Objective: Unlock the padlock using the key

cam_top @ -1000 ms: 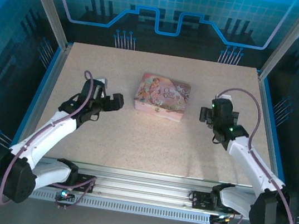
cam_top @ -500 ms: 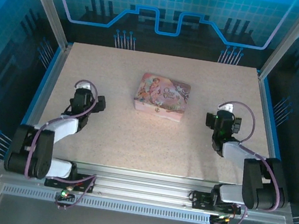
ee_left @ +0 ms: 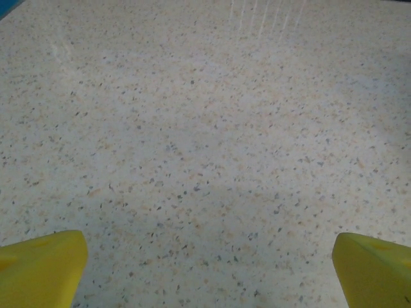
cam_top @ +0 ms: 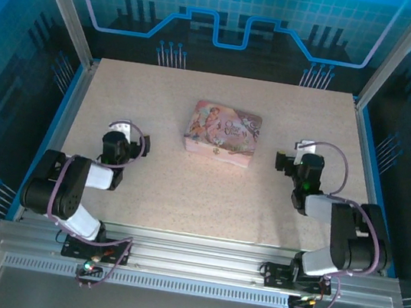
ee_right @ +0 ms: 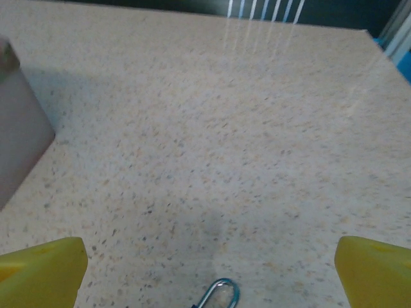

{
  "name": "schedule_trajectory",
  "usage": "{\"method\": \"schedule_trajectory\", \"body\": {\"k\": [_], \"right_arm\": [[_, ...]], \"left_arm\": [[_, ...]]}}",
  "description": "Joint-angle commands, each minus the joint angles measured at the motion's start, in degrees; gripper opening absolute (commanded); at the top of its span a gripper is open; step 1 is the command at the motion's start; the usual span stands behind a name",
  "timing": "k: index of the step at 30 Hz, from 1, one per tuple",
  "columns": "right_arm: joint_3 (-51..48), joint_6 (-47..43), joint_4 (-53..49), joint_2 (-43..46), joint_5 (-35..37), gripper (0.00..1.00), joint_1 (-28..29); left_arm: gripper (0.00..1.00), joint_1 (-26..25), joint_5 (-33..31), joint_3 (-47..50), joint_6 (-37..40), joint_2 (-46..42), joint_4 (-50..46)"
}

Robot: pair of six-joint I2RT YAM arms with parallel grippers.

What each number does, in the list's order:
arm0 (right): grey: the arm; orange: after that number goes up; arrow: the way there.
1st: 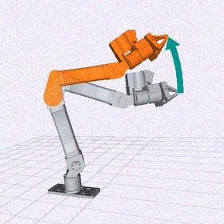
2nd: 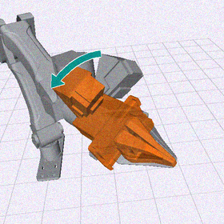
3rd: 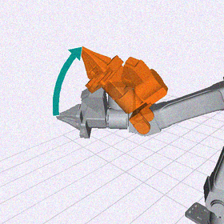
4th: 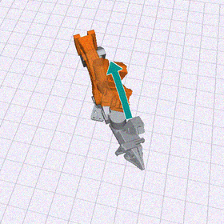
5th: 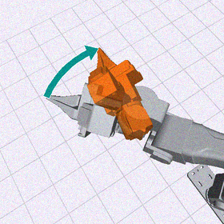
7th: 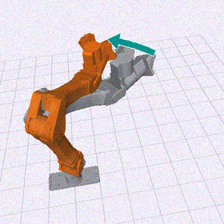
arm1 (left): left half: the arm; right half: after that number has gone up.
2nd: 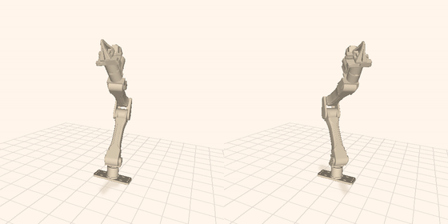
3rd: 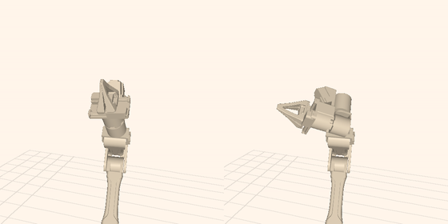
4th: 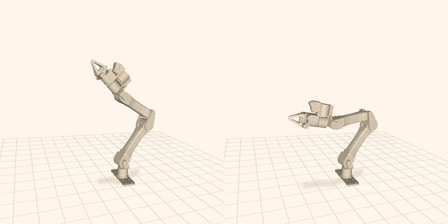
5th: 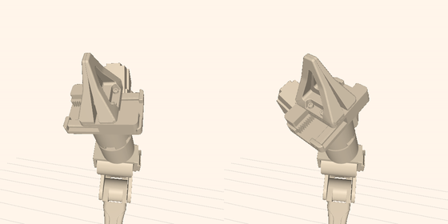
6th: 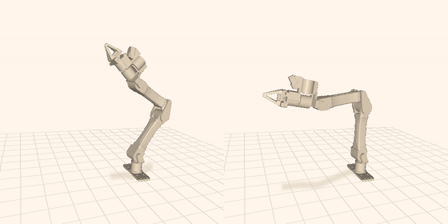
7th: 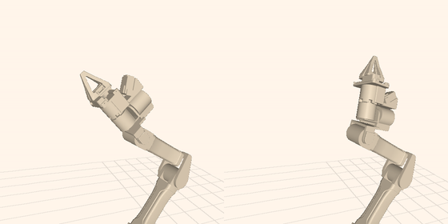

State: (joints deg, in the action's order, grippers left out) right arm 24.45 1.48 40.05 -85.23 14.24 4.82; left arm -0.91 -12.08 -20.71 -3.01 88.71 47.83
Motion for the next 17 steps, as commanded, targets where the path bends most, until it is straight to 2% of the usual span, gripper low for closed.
{"method": "schedule_trajectory", "body": {"k": [1,4,17], "right_arm": [[-0.83,-0.69,5.81,-1.14,-3.58,1.00,-0.06],[-0.51,-0.49,4.61,-0.85,-2.66,1.00,0.26],[-0.45,-0.55,4.88,-0.99,-3.35,1.00,0.01]], "left_arm": [[0.99,-0.17,-0.13,-0.29,1.47,-0.04,6.19],[0.99,-2.40,-5.13,-0.07,2.69,0.26,7.55],[0.99,-2.52,-5.26,-0.03,2.76,0.41,7.71]]}}
